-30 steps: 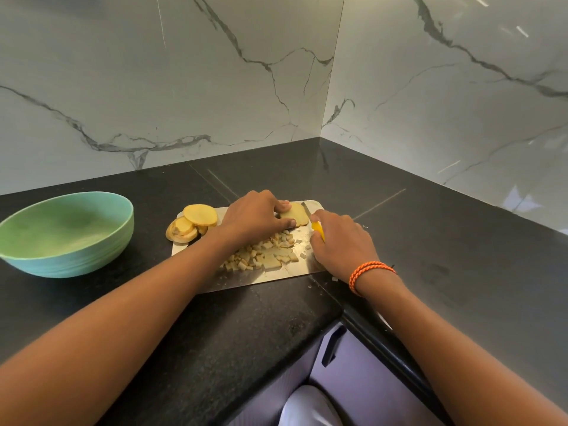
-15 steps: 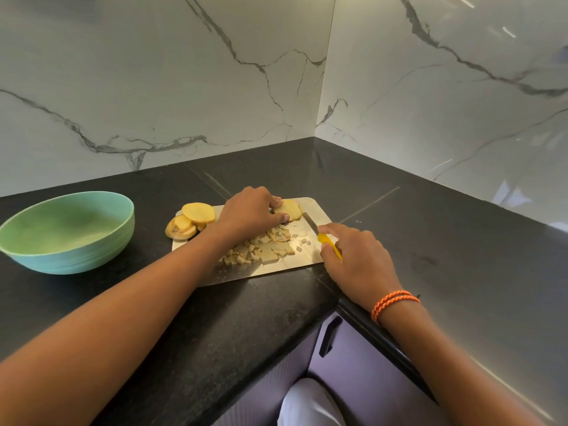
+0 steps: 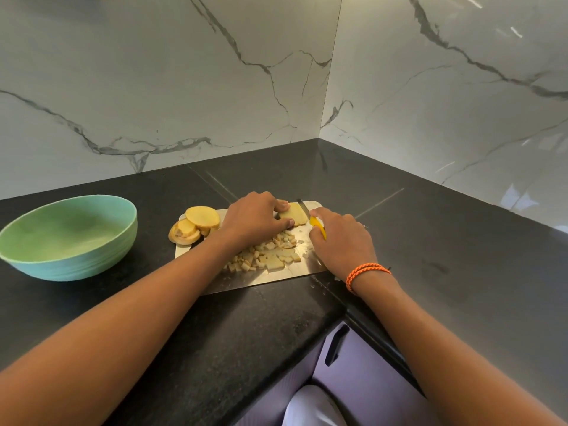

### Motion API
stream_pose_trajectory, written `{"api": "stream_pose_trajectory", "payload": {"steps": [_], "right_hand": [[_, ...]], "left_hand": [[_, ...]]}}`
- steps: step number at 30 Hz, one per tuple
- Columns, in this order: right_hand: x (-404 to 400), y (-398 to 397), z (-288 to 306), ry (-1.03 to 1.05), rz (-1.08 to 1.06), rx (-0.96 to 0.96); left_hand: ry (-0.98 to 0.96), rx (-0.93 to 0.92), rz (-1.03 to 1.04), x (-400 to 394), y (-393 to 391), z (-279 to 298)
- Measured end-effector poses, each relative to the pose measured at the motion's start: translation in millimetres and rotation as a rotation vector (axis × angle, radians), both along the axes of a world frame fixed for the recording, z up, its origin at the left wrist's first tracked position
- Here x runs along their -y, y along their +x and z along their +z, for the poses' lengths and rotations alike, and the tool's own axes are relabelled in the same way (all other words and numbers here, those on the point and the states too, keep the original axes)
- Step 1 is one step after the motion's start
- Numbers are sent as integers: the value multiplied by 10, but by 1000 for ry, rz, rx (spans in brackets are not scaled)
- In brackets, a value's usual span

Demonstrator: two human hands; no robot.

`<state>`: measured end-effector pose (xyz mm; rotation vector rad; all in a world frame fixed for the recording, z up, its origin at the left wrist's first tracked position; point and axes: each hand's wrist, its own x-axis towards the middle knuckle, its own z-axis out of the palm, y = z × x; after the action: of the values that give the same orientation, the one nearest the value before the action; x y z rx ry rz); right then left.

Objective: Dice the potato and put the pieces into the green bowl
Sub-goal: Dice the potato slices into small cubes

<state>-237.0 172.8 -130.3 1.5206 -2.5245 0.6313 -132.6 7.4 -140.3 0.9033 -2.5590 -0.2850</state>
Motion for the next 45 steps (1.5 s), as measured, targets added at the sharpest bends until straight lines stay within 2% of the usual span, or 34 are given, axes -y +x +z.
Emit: {"api": "stream_pose_trajectory", "payload": {"steps": [7, 18, 28, 45], "right_hand": [[-20, 19, 23, 49, 30, -2], [-497, 152, -47, 9, 4, 53], [-242, 134, 118, -92, -12, 66], [31, 29, -10, 18, 23, 81]], "left_hand": [[11, 5, 7, 11, -15, -8], [40, 2, -7, -4, 16, 10], [31, -22, 33, 29, 10, 12], [16, -11, 34, -6, 7, 28]]}}
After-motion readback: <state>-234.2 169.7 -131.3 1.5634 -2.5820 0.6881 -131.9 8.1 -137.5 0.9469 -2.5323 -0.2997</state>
